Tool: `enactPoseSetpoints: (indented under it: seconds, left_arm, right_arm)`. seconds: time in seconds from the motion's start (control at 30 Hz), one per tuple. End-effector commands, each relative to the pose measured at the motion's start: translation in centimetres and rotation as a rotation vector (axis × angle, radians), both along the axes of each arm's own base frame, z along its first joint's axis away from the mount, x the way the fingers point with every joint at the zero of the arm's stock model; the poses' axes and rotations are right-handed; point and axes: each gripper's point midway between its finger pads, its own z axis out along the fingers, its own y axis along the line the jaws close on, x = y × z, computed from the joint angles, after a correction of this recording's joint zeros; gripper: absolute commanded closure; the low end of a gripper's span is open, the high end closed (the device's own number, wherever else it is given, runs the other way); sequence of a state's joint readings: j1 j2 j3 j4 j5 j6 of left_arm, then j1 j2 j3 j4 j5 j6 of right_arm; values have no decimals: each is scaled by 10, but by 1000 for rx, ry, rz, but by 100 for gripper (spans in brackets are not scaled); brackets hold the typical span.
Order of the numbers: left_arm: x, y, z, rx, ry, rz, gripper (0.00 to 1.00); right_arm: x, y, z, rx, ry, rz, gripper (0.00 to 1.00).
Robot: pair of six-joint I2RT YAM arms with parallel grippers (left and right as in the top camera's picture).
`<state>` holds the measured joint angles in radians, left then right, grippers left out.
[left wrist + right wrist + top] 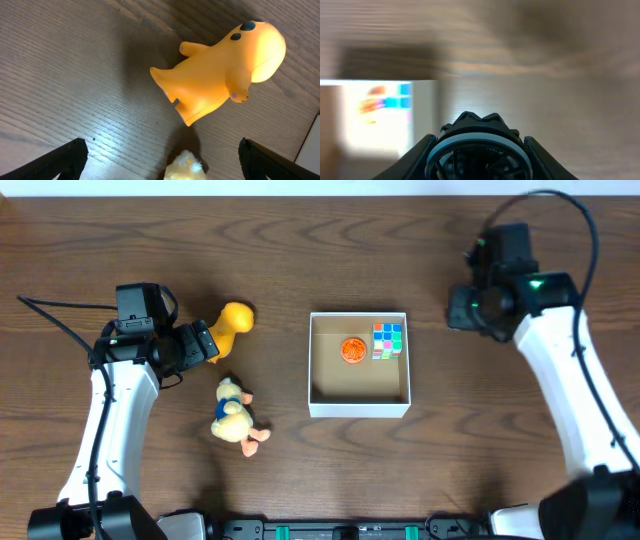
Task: Pack container
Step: 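Carry the black part over the box and lower it inside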
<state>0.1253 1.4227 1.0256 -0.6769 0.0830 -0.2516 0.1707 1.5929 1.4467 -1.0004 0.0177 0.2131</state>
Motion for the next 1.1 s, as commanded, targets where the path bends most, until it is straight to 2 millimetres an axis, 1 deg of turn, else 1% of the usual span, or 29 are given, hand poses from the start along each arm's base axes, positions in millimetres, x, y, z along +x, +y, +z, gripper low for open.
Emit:
enactPoseSetpoints:
  seconds: [0.0, 0.1, 0.2, 0.27, 0.33, 0.5, 0.6, 0.83, 1.0, 1.07]
  left_arm:
    - [5, 0, 13, -4, -38, 4, 2]
    - [5, 0, 13, -3, -38, 4, 2]
    - [5, 0, 13, -3, -38, 4, 2]
    - [5, 0, 13, -4, -38, 4, 2]
    - [5, 0, 13, -3, -38, 4, 2]
    - [4, 0, 13, -3, -38, 4, 2]
    - [5, 0, 13, -3, -38, 4, 2]
    - [5, 0, 13, -3, -38, 4, 2]
    - [5, 0, 13, -3, -38, 4, 2]
    - [5, 0, 13, -3, -38, 4, 2]
  right_arm:
    - [-9, 48, 10, -12, -22, 165, 72]
    - [-23, 89, 6, -14, -11, 278, 73]
    - [-36, 119, -6, -23, 22, 361, 73]
    - [-44, 131, -19, -35, 63, 388, 72]
    - [-51, 137, -36, -50, 125, 390, 73]
    - [-57, 136, -75, -87, 252, 376, 76]
    - [-58, 135, -91, -104, 293, 373, 76]
    - [-61, 133, -117, -125, 348, 369, 76]
    - [-63, 127, -131, -128, 359, 359, 75]
    - [-64, 123, -135, -129, 367, 350, 72]
